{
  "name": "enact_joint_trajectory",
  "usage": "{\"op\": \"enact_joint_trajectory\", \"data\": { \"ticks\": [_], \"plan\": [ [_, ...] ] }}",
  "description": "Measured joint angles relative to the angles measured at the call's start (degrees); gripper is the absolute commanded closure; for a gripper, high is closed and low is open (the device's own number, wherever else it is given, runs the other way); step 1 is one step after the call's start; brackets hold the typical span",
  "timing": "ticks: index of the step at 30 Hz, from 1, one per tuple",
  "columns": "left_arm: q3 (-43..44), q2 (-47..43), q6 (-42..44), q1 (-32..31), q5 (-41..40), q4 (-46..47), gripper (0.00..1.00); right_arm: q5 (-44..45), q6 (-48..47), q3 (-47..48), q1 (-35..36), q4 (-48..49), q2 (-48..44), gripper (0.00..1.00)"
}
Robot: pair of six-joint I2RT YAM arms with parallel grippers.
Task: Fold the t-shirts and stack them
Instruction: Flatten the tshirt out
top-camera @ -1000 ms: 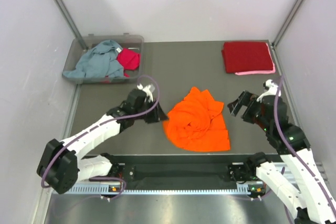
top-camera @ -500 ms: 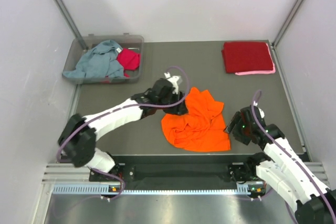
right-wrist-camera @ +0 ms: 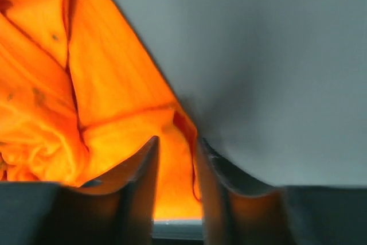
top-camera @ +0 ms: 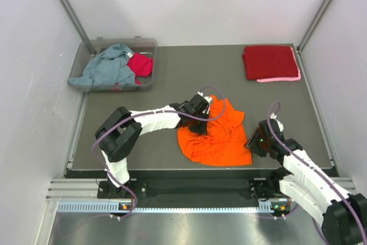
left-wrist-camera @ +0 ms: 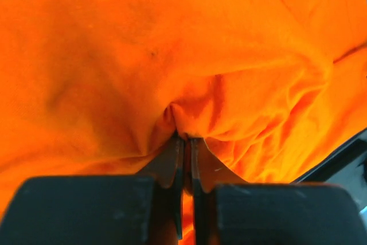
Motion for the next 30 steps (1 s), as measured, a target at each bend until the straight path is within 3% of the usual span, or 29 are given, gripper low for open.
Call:
{"op": "enact_joint_trajectory", "data": {
  "ticks": [4, 9, 14, 19, 23, 27, 30],
  "plan": [
    [3.06, -0.09, 0.59, 0.35, -2.67, -3.85, 1.0, 3.19, -2.56, 0.02, -0.02, 3.91, 2.58, 1.0],
    [13.64, -0.09, 1.27, 4.92, -2.29, -9.25, 1.0, 7.78, -6.86, 6.27, -1.07, 3.85, 9.07, 1.0],
    [27.1, -1.7, -0.52, 14.01, 0.09, -10.34, 1.0, 13.07, -12.13, 24.96, -3.63, 1.01, 11.28, 1.0],
    [29.59, -11.26, -3.19, 19.89, 0.59, -10.43, 1.0, 18.88, -17.2, 44.98, -5.75, -2.47, 10.75, 1.0],
    [18.78, -24.35, -4.81, 18.99, 1.31, -7.67, 1.0, 21.22, -18.88, 45.72, -6.08, -6.08, 5.33, 1.0],
    [-5.95, -39.85, -8.87, 18.27, 2.29, -1.66, 1.0, 21.05, -18.6, 35.82, -6.25, -11.04, -2.25, 1.0],
    [-21.31, -44.44, -11.8, 18.27, 2.1, -1.31, 0.94, 18.51, -16.81, 26.75, -6.47, -14.95, -5.11, 1.0]
  ]
}}
